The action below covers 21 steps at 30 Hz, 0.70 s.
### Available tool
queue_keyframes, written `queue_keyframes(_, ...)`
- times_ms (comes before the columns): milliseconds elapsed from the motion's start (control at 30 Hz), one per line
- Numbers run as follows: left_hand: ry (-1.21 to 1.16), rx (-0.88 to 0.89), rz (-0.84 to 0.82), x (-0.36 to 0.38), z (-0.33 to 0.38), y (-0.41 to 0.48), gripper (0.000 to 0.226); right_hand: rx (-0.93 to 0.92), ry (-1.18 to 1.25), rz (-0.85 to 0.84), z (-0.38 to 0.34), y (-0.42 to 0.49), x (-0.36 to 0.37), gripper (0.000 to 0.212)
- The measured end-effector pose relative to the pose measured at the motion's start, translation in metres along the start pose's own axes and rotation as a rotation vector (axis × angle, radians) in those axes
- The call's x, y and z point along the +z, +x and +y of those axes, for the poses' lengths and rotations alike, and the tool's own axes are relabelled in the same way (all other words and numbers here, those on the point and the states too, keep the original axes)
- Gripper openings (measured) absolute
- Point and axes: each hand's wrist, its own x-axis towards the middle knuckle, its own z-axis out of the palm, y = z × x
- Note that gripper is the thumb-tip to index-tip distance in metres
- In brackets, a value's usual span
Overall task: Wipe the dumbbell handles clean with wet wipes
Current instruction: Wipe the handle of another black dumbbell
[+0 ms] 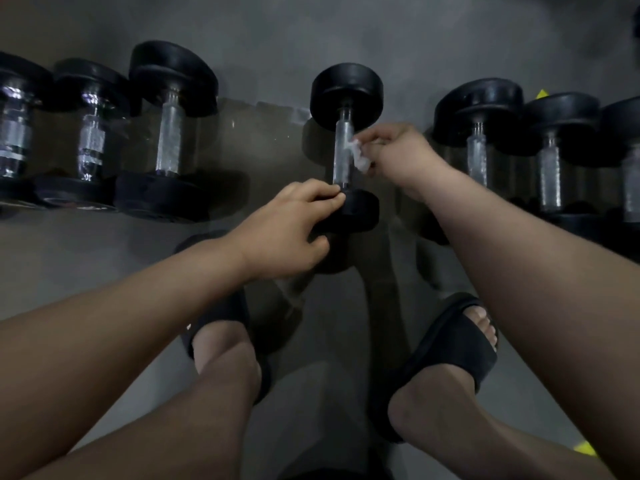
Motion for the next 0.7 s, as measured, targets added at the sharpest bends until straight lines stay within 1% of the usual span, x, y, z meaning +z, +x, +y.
queue_keyframes(33, -0.001, 0.017, -0.015, -0.002, 0.0, 0.003, 0.069, 0.034, 0.13, 0.002, -0.001, 0.001, 0.001, 0.023)
queue_keyframes(67, -0.01, 0.03, -0.023, -0.004, -0.001, 0.006, 0.067, 0.058, 0.21, -0.005, -0.002, 0.003, 0.001, 0.024)
queue_keyframes(100, -0.025, 0.043, -0.02, -0.006, -0.001, 0.01, 0.063, 0.072, 0.225, -0.018, -0.003, 0.005, 0.001, 0.023)
queue_keyframes(167, -0.063, 0.077, 0.007, -0.007, -0.001, 0.019, 0.055, 0.087, 0.178, -0.022, -0.003, 0.009, 0.001, 0.022)
queue_keyframes(333, -0.138, 0.113, 0.048, -0.004, -0.002, 0.038, 0.042, 0.067, 0.177, 0.129, -0.006, 0.022, 0.001, 0.033)
queue_keyframes(367, -0.151, 0.113, 0.044, -0.004, -0.002, 0.039, 0.041, 0.087, 0.203, 0.151, -0.005, 0.025, 0.001, 0.03)
queue_keyframes(467, -0.162, 0.119, 0.021, -0.008, -0.003, 0.043, 0.041, 0.179, 0.358, 0.157, 0.0, 0.025, -0.001, 0.011)
queue_keyframes(500, -0.163, 0.121, 0.017, -0.01, -0.004, 0.045, 0.04, 0.175, 0.372, 0.145, 0.001, 0.024, -0.002, 0.01)
queue_keyframes(533, -0.166, 0.122, 0.017, -0.011, -0.005, 0.046, 0.04, 0.149, 0.317, 0.143, 0.001, 0.024, -0.003, 0.012)
queue_keyframes(633, -0.191, 0.118, 0.016, -0.015, -0.006, 0.048, 0.037, 0.018, 0.019, 0.176, 0.0, 0.024, 0.0, 0.015)
queue_keyframes(700, -0.269, 0.072, 0.011, -0.019, -0.01, 0.049, 0.036, -0.02, -0.043, 0.202, -0.001, 0.025, 0.001, 0.011)
